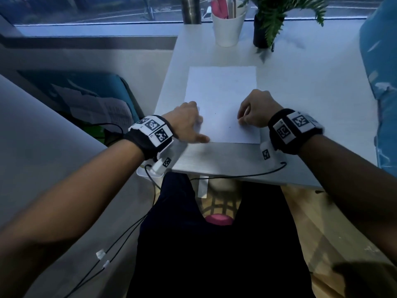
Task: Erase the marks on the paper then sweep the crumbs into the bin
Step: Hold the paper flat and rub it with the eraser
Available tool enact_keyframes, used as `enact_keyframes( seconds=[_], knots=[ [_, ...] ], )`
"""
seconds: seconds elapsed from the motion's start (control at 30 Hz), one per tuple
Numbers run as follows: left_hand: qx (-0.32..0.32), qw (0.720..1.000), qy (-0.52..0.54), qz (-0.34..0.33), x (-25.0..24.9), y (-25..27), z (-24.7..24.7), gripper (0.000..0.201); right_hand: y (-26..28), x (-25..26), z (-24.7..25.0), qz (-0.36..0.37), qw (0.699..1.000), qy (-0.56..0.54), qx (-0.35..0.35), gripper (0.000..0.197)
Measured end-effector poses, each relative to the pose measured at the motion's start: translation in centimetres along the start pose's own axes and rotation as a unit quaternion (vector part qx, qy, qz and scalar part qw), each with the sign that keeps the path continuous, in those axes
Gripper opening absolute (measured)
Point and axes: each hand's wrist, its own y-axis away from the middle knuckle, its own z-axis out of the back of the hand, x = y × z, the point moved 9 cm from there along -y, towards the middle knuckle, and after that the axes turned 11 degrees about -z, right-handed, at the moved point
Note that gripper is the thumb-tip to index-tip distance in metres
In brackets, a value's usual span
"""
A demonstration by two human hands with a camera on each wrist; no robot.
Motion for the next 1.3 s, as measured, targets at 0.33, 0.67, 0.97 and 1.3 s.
enact_keyframes(
  seconds=[0.33, 0.67, 0.97, 1.3],
  knots=[
    [-0.09, 0.988, 0.097, -0.079, -1.6, -1.2, 0.2, 0.056, -0.3, 1.0, -0.1, 0.015, 0.999, 0.003, -0.05, 0.006],
    [-0.004, 0.999, 0.026, -0.045, -3.8, -5.5, -0.2, 0.107, -0.7, -0.1, 0.8, 0.0, 0.996, 0.025, -0.08, 0.011],
    [0.03, 0.999, 0.03, -0.017, -3.8, -6.3, -1.4, 0.117, 1.5, -0.9, 0.0, 0.011, 0.999, -0.031, -0.042, 0.013],
    [0.042, 0.999, 0.004, 0.0, -3.6, -7.0, -1.7, 0.12, 0.8, -1.0, 0.2, -0.018, 0.998, -0.022, -0.048, 0.02]
  ],
)
